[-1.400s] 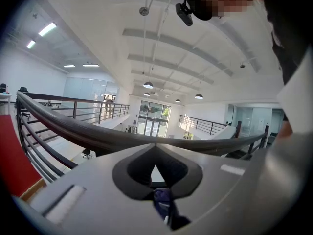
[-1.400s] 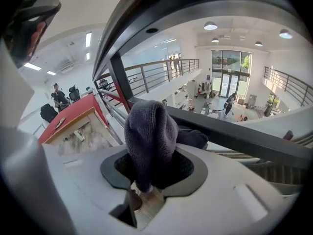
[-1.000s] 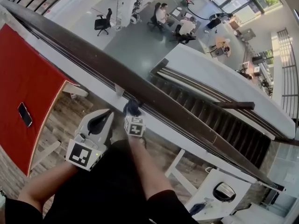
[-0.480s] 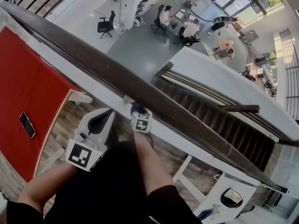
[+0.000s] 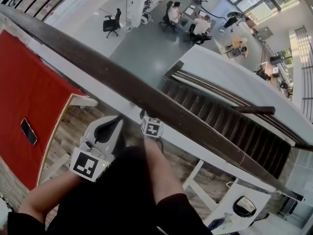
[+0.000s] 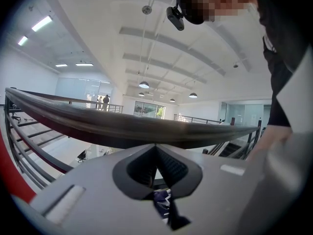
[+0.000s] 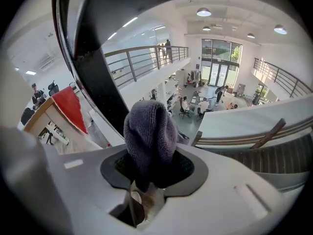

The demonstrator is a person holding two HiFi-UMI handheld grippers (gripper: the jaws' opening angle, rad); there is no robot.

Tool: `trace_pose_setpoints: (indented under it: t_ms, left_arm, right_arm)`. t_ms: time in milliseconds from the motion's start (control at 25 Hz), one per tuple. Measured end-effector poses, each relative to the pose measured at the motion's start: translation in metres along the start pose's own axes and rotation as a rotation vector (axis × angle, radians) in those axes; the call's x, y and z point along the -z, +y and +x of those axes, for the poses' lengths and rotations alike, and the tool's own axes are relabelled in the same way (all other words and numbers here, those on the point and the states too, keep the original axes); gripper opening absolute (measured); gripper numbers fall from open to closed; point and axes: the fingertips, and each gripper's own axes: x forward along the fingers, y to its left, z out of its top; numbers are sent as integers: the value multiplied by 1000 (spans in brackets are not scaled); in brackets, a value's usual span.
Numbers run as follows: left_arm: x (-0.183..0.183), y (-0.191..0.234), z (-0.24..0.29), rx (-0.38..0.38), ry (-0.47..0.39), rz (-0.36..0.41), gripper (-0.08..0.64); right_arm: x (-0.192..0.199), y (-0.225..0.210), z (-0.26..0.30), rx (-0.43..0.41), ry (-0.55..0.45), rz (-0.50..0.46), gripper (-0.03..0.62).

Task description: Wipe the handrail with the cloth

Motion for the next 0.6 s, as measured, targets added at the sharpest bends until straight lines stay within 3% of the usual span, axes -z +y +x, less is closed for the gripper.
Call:
trace_pose_setpoints:
  t_ms: [600]
  left_arm:
    - [0, -20, -5, -15, 30, -1, 0]
  right_arm:
    - [17, -47, -23, 39, 3, 52, 130]
